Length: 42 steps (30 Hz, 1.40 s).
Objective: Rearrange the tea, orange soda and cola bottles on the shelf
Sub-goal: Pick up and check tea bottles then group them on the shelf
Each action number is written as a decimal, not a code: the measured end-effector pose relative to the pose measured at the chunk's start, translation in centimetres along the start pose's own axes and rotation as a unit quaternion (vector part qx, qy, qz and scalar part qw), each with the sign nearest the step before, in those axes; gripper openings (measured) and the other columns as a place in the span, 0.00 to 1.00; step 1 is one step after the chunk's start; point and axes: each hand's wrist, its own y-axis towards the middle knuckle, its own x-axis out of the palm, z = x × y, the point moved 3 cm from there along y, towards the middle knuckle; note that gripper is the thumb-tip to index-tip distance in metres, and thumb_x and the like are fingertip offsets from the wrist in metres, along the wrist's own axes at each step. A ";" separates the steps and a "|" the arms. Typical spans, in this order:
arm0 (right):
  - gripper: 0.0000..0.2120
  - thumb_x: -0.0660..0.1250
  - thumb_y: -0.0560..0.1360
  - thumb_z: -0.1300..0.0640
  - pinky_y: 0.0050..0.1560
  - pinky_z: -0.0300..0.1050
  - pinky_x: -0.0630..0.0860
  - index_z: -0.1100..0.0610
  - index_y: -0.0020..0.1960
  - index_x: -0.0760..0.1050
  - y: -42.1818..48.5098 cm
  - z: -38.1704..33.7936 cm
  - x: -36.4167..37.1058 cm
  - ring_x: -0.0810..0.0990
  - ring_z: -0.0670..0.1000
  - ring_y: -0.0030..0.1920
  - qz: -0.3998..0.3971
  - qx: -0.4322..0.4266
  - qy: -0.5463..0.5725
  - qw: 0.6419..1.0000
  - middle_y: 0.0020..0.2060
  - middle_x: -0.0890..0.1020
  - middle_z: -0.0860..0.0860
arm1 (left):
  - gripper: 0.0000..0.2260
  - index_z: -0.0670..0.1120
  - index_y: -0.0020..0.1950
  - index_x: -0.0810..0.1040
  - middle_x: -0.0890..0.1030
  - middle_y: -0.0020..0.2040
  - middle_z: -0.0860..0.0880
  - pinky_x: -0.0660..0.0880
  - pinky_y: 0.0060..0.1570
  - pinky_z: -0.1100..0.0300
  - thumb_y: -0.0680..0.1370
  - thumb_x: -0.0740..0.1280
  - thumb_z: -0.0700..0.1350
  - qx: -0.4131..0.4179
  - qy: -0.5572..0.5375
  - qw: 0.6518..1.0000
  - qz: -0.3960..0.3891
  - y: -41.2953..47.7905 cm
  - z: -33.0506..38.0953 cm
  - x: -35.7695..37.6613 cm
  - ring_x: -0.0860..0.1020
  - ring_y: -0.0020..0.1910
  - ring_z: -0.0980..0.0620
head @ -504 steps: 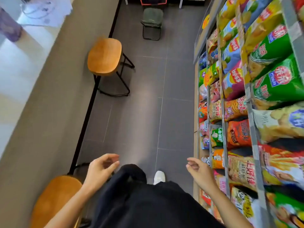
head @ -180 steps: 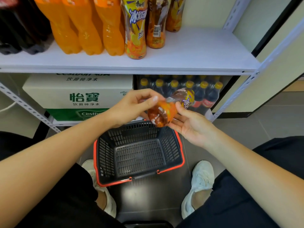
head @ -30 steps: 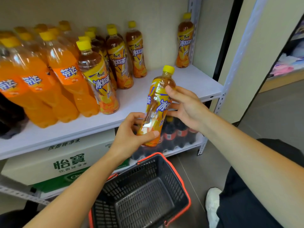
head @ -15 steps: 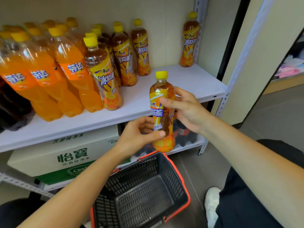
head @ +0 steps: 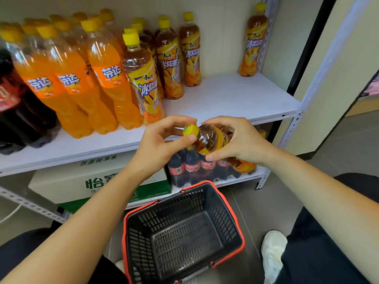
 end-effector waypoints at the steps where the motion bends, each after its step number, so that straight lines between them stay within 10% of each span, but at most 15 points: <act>1: 0.35 0.87 0.57 0.59 0.58 0.34 0.76 0.52 0.63 0.81 0.0 -0.1 0.1 0.83 0.41 0.56 -0.002 -0.004 -0.020 1.000 0.54 0.85 0.44 | 0.12 0.48 0.57 0.83 0.85 0.55 0.50 0.82 0.48 0.50 0.75 0.76 0.40 0.005 0.016 1.000 0.007 -0.1 -0.1 0.0 0.82 0.48 0.52; 12: 0.38 0.87 0.57 0.51 0.60 0.47 0.78 0.47 0.65 0.79 -0.3 -0.8 1.0 0.80 0.44 0.56 -0.003 -0.024 -0.127 0.992 0.54 0.81 0.43 | 0.04 0.43 0.45 0.85 0.87 0.42 0.48 0.80 0.47 0.57 0.73 0.78 0.38 0.030 0.049 0.995 0.075 -0.2 -0.4 -0.1 0.84 0.41 0.52; 20: 0.33 0.87 0.60 0.55 0.62 0.44 0.78 0.51 0.63 0.81 -0.3 -0.3 0.5 0.83 0.44 0.58 -0.010 0.000 0.013 1.000 0.55 0.86 0.44 | 0.10 0.45 0.55 0.86 0.87 0.56 0.49 0.82 0.54 0.52 0.74 0.76 0.40 0.064 -0.023 0.996 0.055 0.0 -0.4 -0.6 0.84 0.57 0.49; 28: 0.26 0.84 0.64 0.59 0.54 0.40 0.80 0.51 0.60 0.83 -0.3 0.2 1.5 0.86 0.50 0.56 -0.026 0.029 0.179 0.983 0.53 0.88 0.51 | 0.12 0.48 0.55 0.85 0.88 0.52 0.50 0.82 0.49 0.56 0.73 0.76 0.40 0.063 -0.049 0.990 0.118 0.0 -0.7 -0.1 0.86 0.48 0.51; 36: 0.24 0.81 0.65 0.55 0.51 0.48 0.81 0.56 0.59 0.81 0.0 0.3 0.5 0.86 0.54 0.51 0.061 0.075 0.312 0.945 0.50 0.87 0.55 | 0.27 0.47 0.72 0.74 0.80 0.66 0.48 0.80 0.53 0.60 0.75 0.75 0.35 -0.051 0.016 0.998 -0.034 -0.7 -3.0 1.5 0.81 0.60 0.47; 42: 0.25 0.72 0.71 0.54 0.55 0.54 0.80 0.64 0.65 0.75 0.1 -0.7 -0.1 0.83 0.56 0.51 0.082 0.083 0.427 0.897 0.51 0.84 0.58 | 0.21 0.49 0.68 0.77 0.85 0.61 0.51 0.78 0.52 0.64 0.76 0.75 0.44 -0.146 -0.071 0.978 -0.132 -1.4 -3.9 3.1 0.83 0.57 0.54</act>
